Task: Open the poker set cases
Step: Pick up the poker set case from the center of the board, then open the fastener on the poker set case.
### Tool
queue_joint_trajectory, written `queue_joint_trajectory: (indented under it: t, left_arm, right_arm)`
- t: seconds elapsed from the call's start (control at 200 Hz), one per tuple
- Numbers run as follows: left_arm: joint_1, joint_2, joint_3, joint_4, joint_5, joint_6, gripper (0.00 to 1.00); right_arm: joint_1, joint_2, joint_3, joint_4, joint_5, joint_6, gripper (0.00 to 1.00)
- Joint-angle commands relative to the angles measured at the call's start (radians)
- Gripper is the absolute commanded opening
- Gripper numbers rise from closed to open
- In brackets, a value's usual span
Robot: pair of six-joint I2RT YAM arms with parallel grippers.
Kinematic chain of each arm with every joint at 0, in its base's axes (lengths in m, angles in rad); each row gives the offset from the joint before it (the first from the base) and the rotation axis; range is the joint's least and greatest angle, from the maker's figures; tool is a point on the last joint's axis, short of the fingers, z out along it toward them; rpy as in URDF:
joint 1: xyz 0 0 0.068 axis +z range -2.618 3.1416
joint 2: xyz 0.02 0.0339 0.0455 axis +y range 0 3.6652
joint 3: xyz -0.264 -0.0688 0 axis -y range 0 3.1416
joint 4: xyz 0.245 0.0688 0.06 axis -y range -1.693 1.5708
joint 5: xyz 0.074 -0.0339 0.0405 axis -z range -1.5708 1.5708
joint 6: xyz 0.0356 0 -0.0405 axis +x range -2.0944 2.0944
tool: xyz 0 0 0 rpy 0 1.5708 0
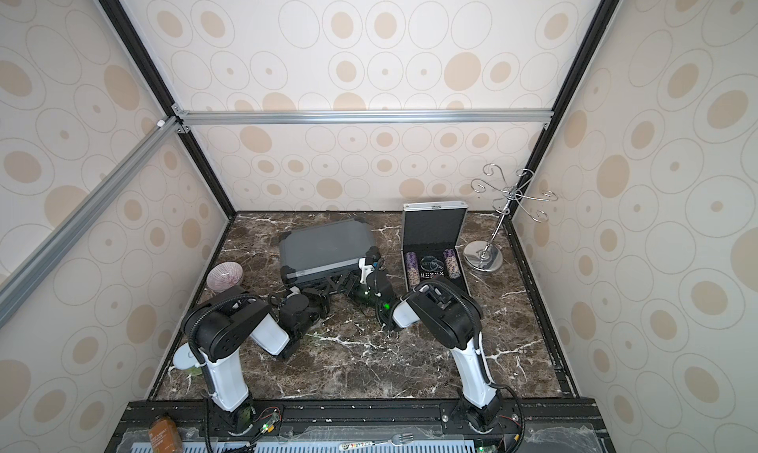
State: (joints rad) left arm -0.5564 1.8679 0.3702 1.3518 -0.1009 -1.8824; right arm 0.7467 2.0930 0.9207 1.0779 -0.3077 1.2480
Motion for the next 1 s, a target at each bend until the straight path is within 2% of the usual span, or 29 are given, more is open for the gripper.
queue_joint_trajectory:
  t: [0.0,0.33,0.995]
  left_arm:
    - [-0.037,-0.046,0.038,0.251,0.082,-0.018,0.00]
    - [-0.064,-0.039,0.038,0.318,0.076,-0.072,0.00]
    - [-0.114,-0.061,0.023,0.344,0.057,-0.118,0.00]
  right_arm:
    - [0.008,0.032,0.006,0.031,0.020,0.030,0.99]
    - [0.011,0.038,-0.008,0.032,0.042,0.028,0.99]
    - [0.000,0.058,0.024,0.069,0.074,0.031,0.99]
